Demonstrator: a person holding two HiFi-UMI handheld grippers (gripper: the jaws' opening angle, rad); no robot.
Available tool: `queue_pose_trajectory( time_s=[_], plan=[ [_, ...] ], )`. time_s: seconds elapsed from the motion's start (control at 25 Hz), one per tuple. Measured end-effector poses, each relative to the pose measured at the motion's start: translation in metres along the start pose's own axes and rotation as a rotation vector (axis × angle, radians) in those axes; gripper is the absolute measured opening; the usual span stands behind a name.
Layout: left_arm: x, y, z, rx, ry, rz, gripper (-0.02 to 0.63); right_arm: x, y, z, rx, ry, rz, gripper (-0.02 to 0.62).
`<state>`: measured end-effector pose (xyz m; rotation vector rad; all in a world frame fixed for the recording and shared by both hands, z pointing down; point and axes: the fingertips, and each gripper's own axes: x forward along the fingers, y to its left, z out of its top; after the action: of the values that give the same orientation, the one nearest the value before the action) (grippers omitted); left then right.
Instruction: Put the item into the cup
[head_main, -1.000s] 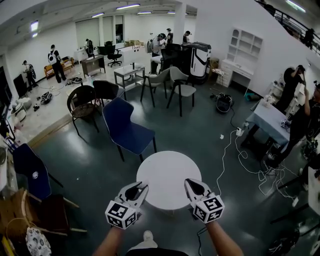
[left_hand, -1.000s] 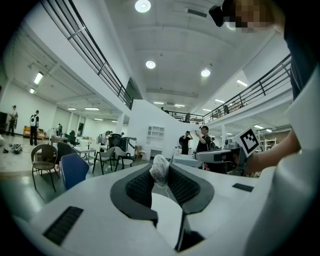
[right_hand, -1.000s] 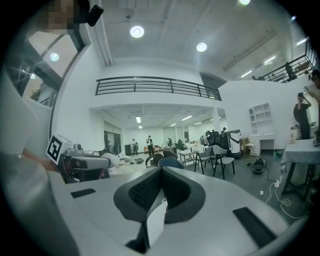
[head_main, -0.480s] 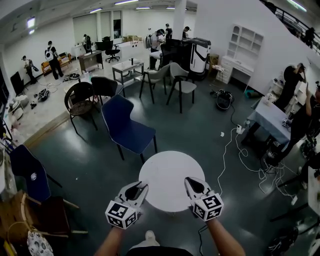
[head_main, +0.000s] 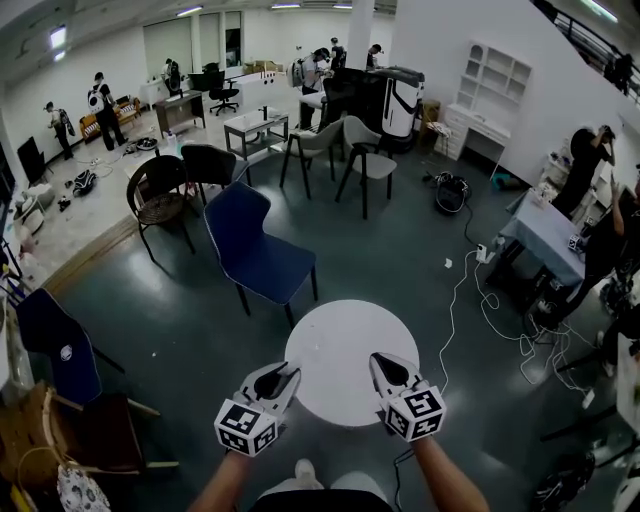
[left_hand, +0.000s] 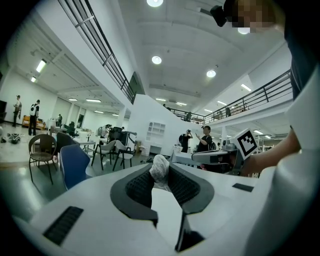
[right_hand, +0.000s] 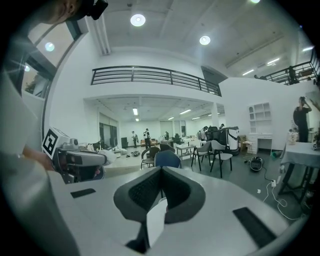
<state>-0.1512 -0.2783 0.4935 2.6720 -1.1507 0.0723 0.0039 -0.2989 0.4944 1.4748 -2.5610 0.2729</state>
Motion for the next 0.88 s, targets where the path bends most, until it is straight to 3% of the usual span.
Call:
queue_pose_trajectory(
  time_s=[0.48,0.88],
  plan=[
    [0.021,0.026,-0.027,0.005,0.069,-0.001,0.095,0.033,0.005,-0.022,0.0,0.051,0.042,0.015],
    [0.073,0.05,-0.058,0.004,0.107,0.041,0.095,0.078,-0.033,-0.05,0.021,0.091,0.085,0.015]
  ],
)
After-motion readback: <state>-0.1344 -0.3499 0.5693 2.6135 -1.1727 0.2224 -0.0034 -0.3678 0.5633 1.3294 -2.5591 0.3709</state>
